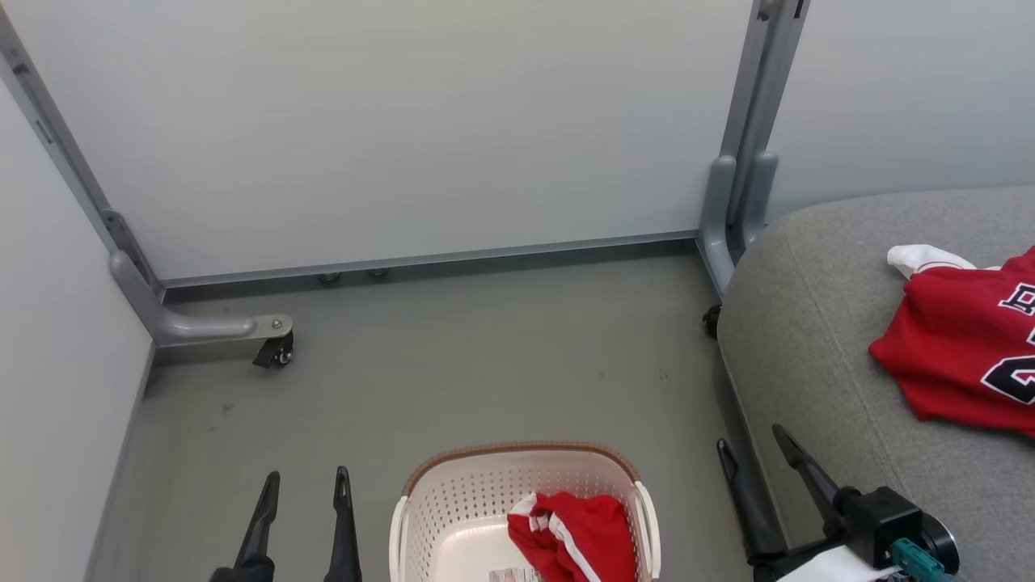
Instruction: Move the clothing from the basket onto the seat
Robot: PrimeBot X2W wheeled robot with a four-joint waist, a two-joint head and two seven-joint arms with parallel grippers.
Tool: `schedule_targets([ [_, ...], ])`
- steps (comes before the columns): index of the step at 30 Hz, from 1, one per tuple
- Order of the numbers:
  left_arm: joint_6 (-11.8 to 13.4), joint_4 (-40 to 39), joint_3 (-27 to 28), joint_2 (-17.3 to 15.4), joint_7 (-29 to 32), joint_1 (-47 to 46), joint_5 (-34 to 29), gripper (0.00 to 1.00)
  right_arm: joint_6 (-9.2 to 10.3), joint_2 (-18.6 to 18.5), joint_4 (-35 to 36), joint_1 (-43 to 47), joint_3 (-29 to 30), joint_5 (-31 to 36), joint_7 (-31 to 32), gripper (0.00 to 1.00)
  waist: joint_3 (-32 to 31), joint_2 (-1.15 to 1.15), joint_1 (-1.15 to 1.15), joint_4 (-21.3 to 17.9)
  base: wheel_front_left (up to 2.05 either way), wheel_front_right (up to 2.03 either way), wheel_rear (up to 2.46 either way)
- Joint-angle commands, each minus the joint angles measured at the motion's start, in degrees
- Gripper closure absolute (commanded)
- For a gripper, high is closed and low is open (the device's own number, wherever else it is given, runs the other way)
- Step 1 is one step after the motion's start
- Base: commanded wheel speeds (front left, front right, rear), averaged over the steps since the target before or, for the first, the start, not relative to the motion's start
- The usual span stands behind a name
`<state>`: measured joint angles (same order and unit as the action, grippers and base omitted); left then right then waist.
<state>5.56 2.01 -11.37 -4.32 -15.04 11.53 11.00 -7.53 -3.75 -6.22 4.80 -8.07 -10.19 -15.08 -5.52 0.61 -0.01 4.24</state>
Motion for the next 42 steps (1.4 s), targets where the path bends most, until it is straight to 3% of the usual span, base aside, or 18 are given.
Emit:
schedule_targets([
  [1,-0.6,-0.4,0.9,0.3,-0.2,1.3,-0.5,0.0,0.08,0.0,-0.2,1.3,0.2,0.1,-0.1,0.0,-2.5,-0.61,0.01,0.3,0.0,0.0,0.0],
  [7,-3.8,-1.2,3.0,1.0,-0.2,3.1,-2.3,0.0,0.08,0.4,0.2,2.6,1.0,0.7,-0.1,0.0,-3.1,-0.61,0.01,-0.6,0.0,0.0,0.0],
  [14,-5.0,-0.5,3.6,1.4,-0.2,3.5,-3.3,0.0,0.08,0.7,-0.1,3.1,0.9,1.2,-0.1,0.0,-3.1,-0.61,0.01,-1.5,0.0,0.0,0.0],
  [42,-4.0,0.1,1.9,1.4,-0.2,3.6,-3.7,0.0,0.08,0.8,-0.1,3.8,2.0,1.3,-0.1,0.0,-2.3,-0.61,0.01,-1.8,0.0,0.0,0.0],
])
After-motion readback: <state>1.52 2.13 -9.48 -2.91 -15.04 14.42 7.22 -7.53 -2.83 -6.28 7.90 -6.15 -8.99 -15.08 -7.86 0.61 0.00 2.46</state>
